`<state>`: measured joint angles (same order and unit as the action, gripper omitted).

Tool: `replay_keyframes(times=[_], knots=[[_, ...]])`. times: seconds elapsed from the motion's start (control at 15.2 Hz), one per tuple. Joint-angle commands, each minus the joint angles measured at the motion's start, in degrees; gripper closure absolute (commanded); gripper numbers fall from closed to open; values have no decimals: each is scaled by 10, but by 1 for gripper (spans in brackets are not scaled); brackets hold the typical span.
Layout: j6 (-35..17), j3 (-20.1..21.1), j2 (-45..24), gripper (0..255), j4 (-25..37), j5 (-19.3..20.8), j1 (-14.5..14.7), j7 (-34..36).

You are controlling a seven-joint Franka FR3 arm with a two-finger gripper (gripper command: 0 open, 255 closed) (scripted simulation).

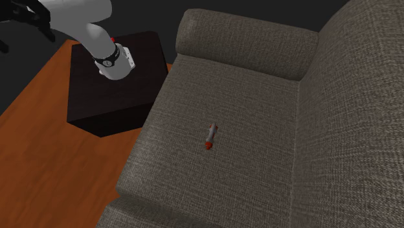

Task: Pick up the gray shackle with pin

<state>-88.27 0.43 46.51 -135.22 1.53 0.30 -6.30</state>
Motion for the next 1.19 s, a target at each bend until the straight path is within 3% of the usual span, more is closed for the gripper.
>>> replay_keyframes(times=[0.0,0.59,1.12], knots=[[0,0,0,0,0,0,0,0],[-127,107,-89,0,-19,-43,23,118],[-232,202,-220,0,19,-37,24,231]])
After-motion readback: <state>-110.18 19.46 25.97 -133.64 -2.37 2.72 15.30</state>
